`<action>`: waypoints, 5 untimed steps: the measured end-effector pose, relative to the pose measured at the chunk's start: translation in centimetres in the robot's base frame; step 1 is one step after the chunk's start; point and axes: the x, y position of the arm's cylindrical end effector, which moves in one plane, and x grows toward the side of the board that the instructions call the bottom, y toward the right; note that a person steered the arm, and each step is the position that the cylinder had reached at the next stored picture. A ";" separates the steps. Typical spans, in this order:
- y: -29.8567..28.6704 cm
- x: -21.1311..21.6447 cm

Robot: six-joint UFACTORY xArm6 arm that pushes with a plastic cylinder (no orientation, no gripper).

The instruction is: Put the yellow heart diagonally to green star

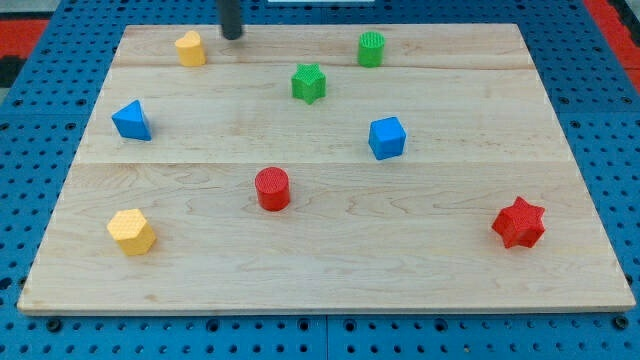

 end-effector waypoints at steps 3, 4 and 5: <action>-7.6 2.4; -4.9 2.5; -3.6 2.9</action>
